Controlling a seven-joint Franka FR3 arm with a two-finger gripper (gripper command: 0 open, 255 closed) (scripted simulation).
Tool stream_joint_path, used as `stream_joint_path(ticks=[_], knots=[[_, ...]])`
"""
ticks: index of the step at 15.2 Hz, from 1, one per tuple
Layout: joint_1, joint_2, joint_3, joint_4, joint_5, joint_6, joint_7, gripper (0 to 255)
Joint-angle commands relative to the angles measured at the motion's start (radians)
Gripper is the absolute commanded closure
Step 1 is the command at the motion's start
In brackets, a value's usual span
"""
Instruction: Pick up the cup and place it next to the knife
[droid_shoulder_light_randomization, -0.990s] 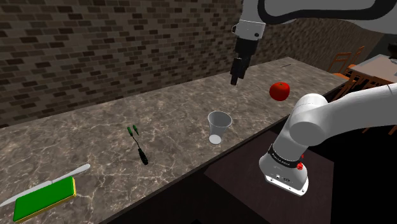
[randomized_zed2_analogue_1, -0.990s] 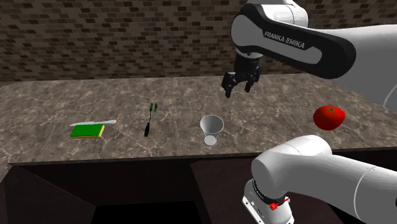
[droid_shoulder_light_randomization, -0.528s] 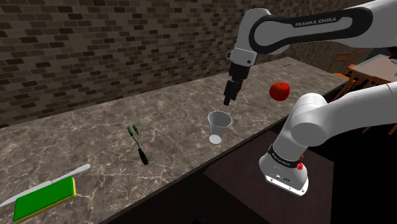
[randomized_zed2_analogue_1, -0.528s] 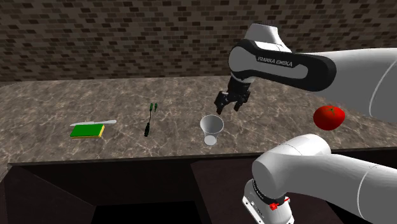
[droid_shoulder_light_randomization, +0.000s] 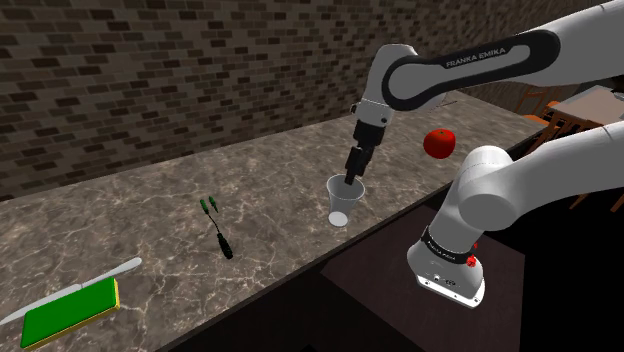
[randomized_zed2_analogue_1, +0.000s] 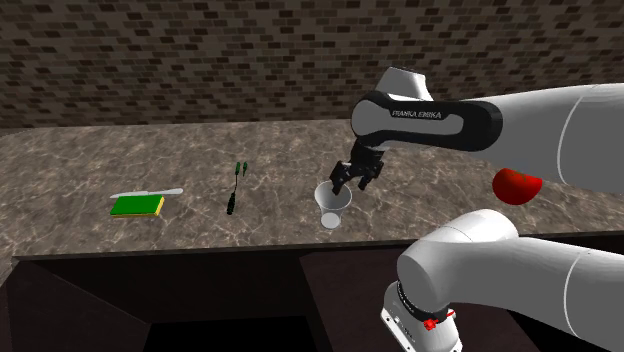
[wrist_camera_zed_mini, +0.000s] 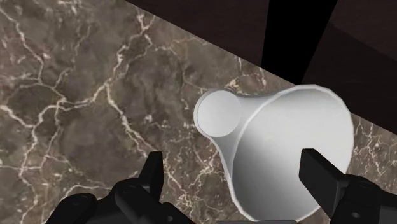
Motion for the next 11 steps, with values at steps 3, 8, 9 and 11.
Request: stream_joint_path(ticks=[3, 8, 9, 11], knots=[[0.013, 0.018, 0.008, -0.024, 0.016, 0.045, -0.002, 0], [0.013, 0.018, 0.008, -0.024, 0.016, 0.046, -0.002, 0], [0.013, 0.018, 0.008, -0.024, 0.016, 0.045, -0.002, 0], [0.013, 0.018, 0.008, -0.024, 0.016, 0.045, -0.002, 255]])
